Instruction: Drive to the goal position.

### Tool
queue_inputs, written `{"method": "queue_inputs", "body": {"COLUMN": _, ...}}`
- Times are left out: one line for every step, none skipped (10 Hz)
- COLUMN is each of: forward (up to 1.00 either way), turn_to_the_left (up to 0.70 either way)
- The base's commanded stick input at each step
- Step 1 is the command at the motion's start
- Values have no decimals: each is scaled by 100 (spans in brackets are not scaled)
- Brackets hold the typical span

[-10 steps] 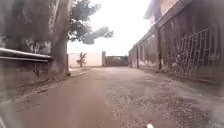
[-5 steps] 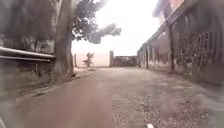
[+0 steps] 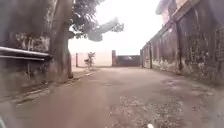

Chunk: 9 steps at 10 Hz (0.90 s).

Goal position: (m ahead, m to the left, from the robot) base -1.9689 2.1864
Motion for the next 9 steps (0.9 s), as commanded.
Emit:
{"method": "queue_inputs", "body": {"forward": 100, "turn_to_the_left": 4}}
{"method": "queue_inputs", "body": {"forward": 100, "turn_to_the_left": 0}}
{"method": "queue_inputs", "body": {"forward": 100, "turn_to_the_left": 0}}
{"method": "queue_inputs", "body": {"forward": 100, "turn_to_the_left": 0}}
{"method": "queue_inputs", "body": {"forward": 100, "turn_to_the_left": 0}}
{"method": "queue_inputs", "body": {"forward": 100, "turn_to_the_left": 0}}
{"method": "queue_inputs", "body": {"forward": 100, "turn_to_the_left": 0}}
{"method": "queue_inputs", "body": {"forward": 100, "turn_to_the_left": 0}}
{"method": "queue_inputs", "body": {"forward": 100, "turn_to_the_left": 0}}
